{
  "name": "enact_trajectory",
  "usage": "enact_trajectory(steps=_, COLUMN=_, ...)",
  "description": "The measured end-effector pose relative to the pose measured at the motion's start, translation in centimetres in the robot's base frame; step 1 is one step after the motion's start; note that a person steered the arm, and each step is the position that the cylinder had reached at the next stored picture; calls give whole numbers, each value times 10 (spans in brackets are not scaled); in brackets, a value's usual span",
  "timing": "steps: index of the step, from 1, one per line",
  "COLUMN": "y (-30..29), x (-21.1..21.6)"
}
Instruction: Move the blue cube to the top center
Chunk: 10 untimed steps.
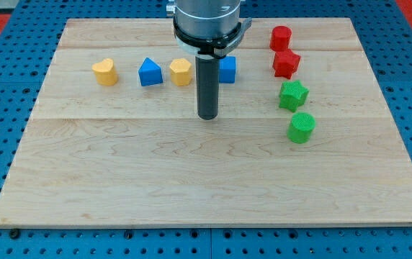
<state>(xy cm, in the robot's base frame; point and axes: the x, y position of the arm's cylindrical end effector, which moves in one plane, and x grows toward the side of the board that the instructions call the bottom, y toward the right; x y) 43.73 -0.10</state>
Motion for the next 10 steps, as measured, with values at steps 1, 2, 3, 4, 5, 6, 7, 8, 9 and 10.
enact_trajectory(steps=1, y=-2, x=0)
enact_trajectory(steps=2, y=-8, x=0)
enact_trajectory(steps=3, y=-10, x=0)
enact_trajectory(steps=4, y=-10, x=0)
enact_trajectory(steps=5, y=-16, x=-5)
enact_trajectory(steps=6, y=-22, x=-5)
enact_trajectory(steps=7, y=-34, x=-5)
enact_trajectory(steps=8, y=-22, x=-21)
enact_trajectory(steps=9, y=29, x=-54)
enact_trajectory(steps=10, y=47, x=-70)
